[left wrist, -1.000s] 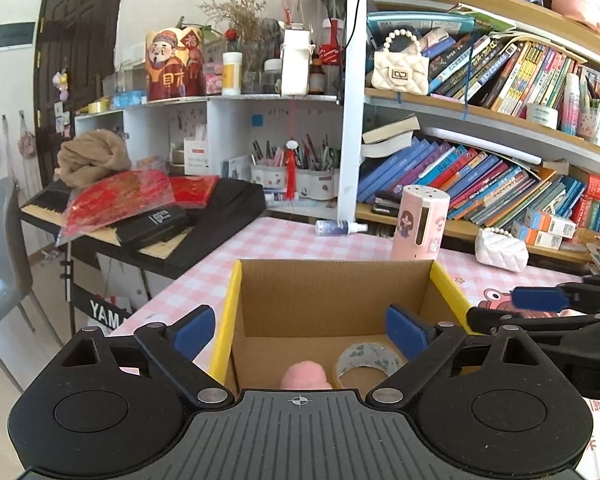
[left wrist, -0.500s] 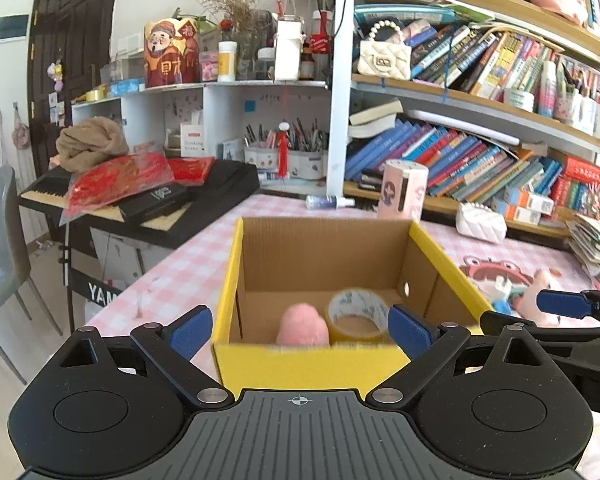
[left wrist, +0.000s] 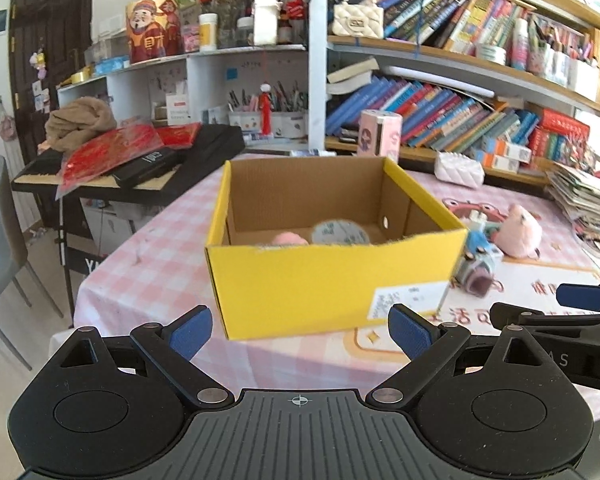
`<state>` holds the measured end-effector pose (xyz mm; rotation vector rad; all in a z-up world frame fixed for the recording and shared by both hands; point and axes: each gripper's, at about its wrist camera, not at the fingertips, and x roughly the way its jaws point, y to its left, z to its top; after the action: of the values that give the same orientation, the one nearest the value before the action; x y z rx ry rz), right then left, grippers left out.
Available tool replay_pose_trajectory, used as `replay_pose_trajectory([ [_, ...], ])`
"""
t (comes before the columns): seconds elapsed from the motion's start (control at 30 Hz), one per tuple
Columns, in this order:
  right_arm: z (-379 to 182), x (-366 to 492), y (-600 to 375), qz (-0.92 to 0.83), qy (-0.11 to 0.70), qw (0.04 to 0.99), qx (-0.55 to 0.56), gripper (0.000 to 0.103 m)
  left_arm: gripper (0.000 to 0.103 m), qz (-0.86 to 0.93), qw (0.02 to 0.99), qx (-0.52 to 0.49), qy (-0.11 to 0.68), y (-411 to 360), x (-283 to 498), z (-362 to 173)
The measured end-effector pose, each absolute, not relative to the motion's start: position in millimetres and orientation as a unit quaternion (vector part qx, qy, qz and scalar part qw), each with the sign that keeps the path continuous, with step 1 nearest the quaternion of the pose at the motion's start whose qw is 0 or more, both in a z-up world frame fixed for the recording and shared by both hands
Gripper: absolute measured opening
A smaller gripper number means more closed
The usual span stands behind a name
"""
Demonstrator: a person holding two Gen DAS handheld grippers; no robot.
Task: Organize objects
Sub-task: 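Move both grippers back toward the remaining toys on the table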
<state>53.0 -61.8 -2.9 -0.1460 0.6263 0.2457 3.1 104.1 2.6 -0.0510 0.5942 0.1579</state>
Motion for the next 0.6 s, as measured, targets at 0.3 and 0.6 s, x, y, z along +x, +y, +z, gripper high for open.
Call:
replay_pose_trajectory([
  [0.3,-8,27,-82,0.085,0.317,0.942,-0.07,0.072,0.096,0.043,0.95,-0.019,0.307,88,-8,-3],
  [0.6,-10,23,-105,0.042,0.33,0.941,-0.058,0.072,0.097,0.0,0.95,0.004,0.311,65,-3,-5],
])
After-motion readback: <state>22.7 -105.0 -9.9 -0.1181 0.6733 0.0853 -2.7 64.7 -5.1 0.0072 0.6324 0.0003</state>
